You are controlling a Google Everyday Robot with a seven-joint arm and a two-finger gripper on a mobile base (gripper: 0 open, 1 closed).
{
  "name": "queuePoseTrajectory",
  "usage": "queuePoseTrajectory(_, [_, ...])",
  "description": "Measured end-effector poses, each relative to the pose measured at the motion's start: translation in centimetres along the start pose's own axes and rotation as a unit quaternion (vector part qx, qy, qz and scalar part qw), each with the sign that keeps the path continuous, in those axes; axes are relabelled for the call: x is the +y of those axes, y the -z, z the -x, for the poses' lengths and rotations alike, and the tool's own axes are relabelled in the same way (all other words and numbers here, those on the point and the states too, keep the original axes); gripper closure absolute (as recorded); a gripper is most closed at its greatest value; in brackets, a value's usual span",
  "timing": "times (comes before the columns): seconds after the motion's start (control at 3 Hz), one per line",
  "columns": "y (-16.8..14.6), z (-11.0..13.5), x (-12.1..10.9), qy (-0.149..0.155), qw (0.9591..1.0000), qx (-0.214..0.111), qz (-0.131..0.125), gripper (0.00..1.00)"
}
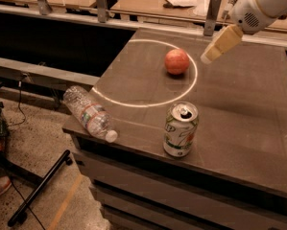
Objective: Move apple near 7up can
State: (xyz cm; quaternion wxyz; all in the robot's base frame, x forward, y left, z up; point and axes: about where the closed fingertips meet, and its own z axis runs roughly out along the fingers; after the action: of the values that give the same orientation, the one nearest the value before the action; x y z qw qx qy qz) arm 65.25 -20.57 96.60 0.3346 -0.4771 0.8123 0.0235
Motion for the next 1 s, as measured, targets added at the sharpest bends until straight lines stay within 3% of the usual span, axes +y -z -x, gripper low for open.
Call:
queuePoseTrajectory(0.33, [-3.4,-0.2,-1.7,-0.051,0.9981,-0.033,-0.009,0.00])
queuePoseTrajectory(0.67, [-6.2,0.3,-1.6,-0.094,0.9925,-0.078,0.008,0.00])
queuePoseTrajectory(1.0, [-9.6,2.8,1.1,-0.100,0.9861,-0.119,0.057,0.00])
